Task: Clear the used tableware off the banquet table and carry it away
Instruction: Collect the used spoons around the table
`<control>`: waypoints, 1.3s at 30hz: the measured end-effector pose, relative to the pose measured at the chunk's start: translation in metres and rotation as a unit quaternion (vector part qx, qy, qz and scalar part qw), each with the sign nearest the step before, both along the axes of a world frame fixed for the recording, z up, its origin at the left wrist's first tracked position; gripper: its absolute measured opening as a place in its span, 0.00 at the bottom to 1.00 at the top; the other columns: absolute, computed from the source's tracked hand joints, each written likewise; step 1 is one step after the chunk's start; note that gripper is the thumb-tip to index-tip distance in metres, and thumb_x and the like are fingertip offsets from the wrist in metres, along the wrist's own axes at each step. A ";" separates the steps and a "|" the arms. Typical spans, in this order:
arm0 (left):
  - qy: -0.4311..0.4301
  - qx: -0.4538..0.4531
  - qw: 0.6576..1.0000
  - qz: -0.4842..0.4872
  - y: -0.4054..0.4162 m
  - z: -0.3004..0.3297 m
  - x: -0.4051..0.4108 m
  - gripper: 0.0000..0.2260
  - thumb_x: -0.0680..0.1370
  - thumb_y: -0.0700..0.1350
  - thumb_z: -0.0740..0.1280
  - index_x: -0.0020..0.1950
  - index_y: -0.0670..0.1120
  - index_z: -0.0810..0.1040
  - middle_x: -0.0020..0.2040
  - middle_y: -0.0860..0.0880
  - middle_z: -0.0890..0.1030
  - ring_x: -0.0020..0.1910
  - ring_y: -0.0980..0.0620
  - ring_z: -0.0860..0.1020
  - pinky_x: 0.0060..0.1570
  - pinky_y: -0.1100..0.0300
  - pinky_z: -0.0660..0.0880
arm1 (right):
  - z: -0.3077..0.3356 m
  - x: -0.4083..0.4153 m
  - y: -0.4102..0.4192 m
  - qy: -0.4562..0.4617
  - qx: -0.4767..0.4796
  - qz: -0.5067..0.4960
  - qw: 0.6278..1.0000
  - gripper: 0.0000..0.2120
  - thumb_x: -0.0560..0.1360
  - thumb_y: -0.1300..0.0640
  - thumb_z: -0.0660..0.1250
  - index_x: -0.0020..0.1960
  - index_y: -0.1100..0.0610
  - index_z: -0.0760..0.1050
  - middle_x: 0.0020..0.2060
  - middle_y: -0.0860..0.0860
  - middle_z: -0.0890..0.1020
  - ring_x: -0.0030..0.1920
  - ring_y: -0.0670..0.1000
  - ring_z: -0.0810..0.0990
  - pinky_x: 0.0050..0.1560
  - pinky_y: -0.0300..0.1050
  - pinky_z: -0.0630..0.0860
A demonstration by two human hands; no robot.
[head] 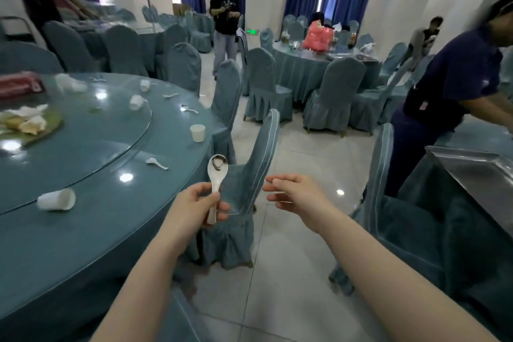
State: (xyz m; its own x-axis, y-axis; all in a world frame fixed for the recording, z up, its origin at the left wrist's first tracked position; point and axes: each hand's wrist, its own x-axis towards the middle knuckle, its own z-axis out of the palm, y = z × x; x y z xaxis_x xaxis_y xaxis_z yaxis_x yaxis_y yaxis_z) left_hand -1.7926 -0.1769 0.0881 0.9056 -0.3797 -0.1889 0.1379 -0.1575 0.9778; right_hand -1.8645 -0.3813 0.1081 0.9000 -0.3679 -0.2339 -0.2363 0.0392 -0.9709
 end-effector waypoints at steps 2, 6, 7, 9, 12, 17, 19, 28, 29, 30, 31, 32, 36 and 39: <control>-0.001 0.005 0.999 0.040 -0.006 -0.006 0.020 0.07 0.81 0.41 0.61 0.57 0.45 0.76 0.38 0.45 0.85 0.33 0.51 0.83 0.43 0.53 0.79 | -0.007 0.035 -0.015 0.001 0.006 0.035 0.999 0.07 0.78 0.60 0.64 0.50 0.55 0.80 0.43 0.51 0.86 0.39 0.49 0.81 0.42 0.41 0.77; 0.002 -0.003 0.990 0.144 -0.024 -0.018 0.054 0.08 0.81 0.41 0.62 0.59 0.43 0.75 0.37 0.45 0.85 0.32 0.52 0.82 0.38 0.57 0.77 | -0.022 0.102 -0.047 0.003 0.009 0.126 0.992 0.07 0.78 0.60 0.64 0.49 0.54 0.81 0.43 0.50 0.86 0.39 0.48 0.82 0.39 0.38 0.77; 0.008 -0.007 0.985 0.170 -0.028 -0.020 0.060 0.09 0.81 0.41 0.62 0.60 0.43 0.74 0.37 0.45 0.85 0.32 0.52 0.82 0.37 0.58 0.77 | -0.025 0.117 -0.055 0.007 0.009 0.148 0.989 0.07 0.78 0.60 0.64 0.50 0.54 0.80 0.44 0.50 0.86 0.39 0.48 0.82 0.40 0.39 0.78; 0.021 -0.006 0.978 0.209 -0.034 -0.024 0.070 0.09 0.81 0.41 0.62 0.61 0.43 0.74 0.37 0.45 0.85 0.32 0.51 0.83 0.34 0.61 0.76 | -0.028 0.146 -0.067 0.015 0.011 0.186 0.982 0.07 0.78 0.60 0.64 0.50 0.54 0.80 0.45 0.51 0.86 0.40 0.48 0.82 0.43 0.41 0.77; 0.028 -0.001 0.961 0.277 -0.031 -0.029 0.081 0.09 0.80 0.41 0.63 0.60 0.44 0.74 0.38 0.45 0.85 0.34 0.50 0.83 0.40 0.55 0.79 | -0.030 0.192 -0.072 0.016 0.018 0.237 0.971 0.07 0.78 0.61 0.63 0.51 0.55 0.80 0.44 0.52 0.85 0.39 0.48 0.81 0.42 0.41 0.76; 0.032 0.003 0.922 0.386 -0.003 -0.035 0.091 0.07 0.80 0.42 0.63 0.57 0.46 0.75 0.39 0.45 0.85 0.35 0.49 0.84 0.38 0.57 0.78 | -0.046 0.257 -0.036 0.034 0.037 0.308 0.950 0.07 0.77 0.62 0.64 0.50 0.56 0.80 0.43 0.53 0.85 0.39 0.50 0.81 0.40 0.39 0.75; 0.033 -0.005 0.908 0.417 0.011 -0.039 0.098 0.06 0.80 0.41 0.63 0.56 0.46 0.76 0.39 0.45 0.85 0.35 0.49 0.84 0.34 0.61 0.77 | -0.055 0.279 -0.016 0.045 0.037 0.338 0.940 0.07 0.76 0.63 0.64 0.50 0.56 0.80 0.44 0.53 0.85 0.39 0.49 0.80 0.41 0.40 0.75; 0.053 -0.050 0.863 0.500 0.075 -0.060 0.160 0.03 0.79 0.40 0.63 0.51 0.44 0.75 0.39 0.43 0.85 0.35 0.49 0.84 0.38 0.57 0.76 | -0.103 0.382 0.050 0.053 -0.101 0.391 0.913 0.07 0.72 0.64 0.70 0.50 0.60 0.80 0.38 0.52 0.82 0.35 0.48 0.79 0.37 0.39 0.74; 0.052 -0.051 0.860 0.504 0.082 -0.062 0.167 0.03 0.79 0.40 0.63 0.51 0.44 0.75 0.39 0.43 0.85 0.35 0.49 0.83 0.39 0.56 0.76 | -0.111 0.394 0.054 0.052 -0.123 0.392 0.910 0.08 0.72 0.64 0.70 0.51 0.60 0.80 0.38 0.52 0.81 0.34 0.48 0.79 0.38 0.40 0.74; 0.053 -0.053 0.857 0.510 0.089 -0.063 0.173 0.02 0.79 0.39 0.63 0.50 0.44 0.75 0.39 0.44 0.85 0.34 0.49 0.83 0.40 0.55 0.76 | -0.119 0.406 0.058 0.049 -0.144 0.391 0.908 0.08 0.72 0.64 0.69 0.51 0.60 0.80 0.37 0.52 0.81 0.34 0.48 0.78 0.38 0.40 0.74; 0.056 -0.055 0.853 0.516 0.094 -0.064 0.178 0.02 0.79 0.39 0.63 0.50 0.44 0.75 0.38 0.44 0.85 0.34 0.49 0.83 0.40 0.55 0.76 | -0.127 0.417 0.061 0.048 -0.163 0.387 0.906 0.08 0.72 0.64 0.69 0.51 0.60 0.80 0.37 0.52 0.82 0.34 0.47 0.78 0.38 0.40 0.75; 0.061 -0.055 0.848 0.523 0.098 -0.065 0.183 0.03 0.79 0.39 0.63 0.50 0.44 0.75 0.38 0.44 0.85 0.33 0.50 0.83 0.40 0.56 0.76 | -0.134 0.427 0.063 0.050 -0.181 0.384 0.904 0.08 0.72 0.64 0.69 0.51 0.60 0.80 0.37 0.52 0.82 0.33 0.47 0.78 0.38 0.40 0.75; 0.077 -0.057 0.835 0.542 0.109 -0.069 0.195 0.04 0.79 0.38 0.63 0.51 0.44 0.76 0.38 0.43 0.85 0.33 0.50 0.83 0.39 0.57 0.76 | -0.163 0.462 0.074 0.071 -0.264 0.401 0.874 0.09 0.70 0.62 0.70 0.50 0.55 0.80 0.42 0.50 0.82 0.40 0.48 0.79 0.48 0.45 0.77; 0.080 -0.054 0.822 0.562 0.118 -0.069 0.207 0.04 0.79 0.38 0.63 0.51 0.44 0.76 0.38 0.43 0.85 0.33 0.50 0.83 0.39 0.56 0.77 | -0.177 0.496 0.085 0.063 -0.319 0.414 0.850 0.16 0.70 0.61 0.70 0.57 0.56 0.77 0.40 0.47 0.78 0.44 0.50 0.79 0.47 0.43 0.74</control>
State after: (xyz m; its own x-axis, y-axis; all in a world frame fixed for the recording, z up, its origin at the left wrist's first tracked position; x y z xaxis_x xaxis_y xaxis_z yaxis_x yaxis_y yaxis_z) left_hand -1.5858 -0.0589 0.0194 0.6627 0.6564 -0.3605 0.2653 0.2443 0.9327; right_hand -1.3688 -0.2961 -0.0693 0.8946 0.2923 -0.3379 -0.0292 -0.7165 -0.6970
